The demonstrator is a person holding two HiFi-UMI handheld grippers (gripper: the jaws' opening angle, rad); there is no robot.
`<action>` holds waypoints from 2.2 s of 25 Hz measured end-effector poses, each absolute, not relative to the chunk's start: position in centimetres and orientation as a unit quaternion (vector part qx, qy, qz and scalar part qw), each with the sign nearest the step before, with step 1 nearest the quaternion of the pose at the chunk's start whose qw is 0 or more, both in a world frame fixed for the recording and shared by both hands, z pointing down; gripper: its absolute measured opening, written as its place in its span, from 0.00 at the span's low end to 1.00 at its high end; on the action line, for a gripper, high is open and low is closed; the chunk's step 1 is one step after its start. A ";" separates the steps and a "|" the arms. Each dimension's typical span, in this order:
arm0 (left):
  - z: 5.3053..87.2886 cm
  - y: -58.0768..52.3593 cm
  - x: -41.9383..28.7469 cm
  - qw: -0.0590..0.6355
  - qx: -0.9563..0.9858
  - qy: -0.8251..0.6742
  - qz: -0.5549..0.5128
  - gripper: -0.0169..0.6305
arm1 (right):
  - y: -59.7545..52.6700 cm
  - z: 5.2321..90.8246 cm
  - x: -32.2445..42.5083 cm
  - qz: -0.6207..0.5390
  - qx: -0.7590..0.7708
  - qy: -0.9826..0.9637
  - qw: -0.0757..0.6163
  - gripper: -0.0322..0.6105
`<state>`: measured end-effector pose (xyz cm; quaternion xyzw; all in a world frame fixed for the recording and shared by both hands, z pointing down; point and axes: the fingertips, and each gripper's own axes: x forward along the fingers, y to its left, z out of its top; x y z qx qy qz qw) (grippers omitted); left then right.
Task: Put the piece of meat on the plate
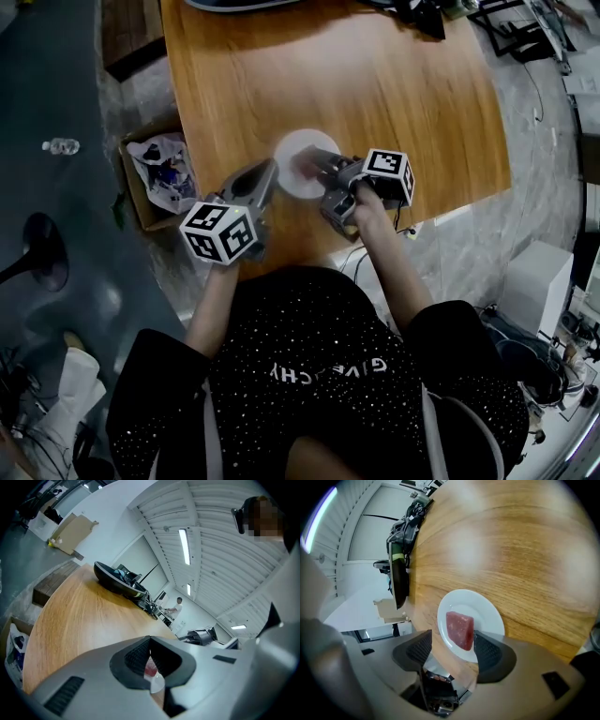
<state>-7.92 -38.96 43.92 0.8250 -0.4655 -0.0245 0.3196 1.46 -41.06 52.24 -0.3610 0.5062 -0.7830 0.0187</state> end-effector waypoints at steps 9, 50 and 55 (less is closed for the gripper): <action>44.2 -38.1 -5.7 0.310 0.843 -0.440 -0.012 0.04 | -40.2 50.4 4.4 -0.717 -0.422 0.552 0.063 0.21; 32.7 -31.7 -0.6 0.047 0.901 -0.432 0.009 0.04 | -31.6 32.7 7.4 -0.056 -0.490 0.868 0.064 0.21; 32.7 -31.5 -0.4 0.047 0.902 -0.429 0.007 0.04 | -31.5 32.6 6.8 -0.048 -0.485 0.871 0.054 0.21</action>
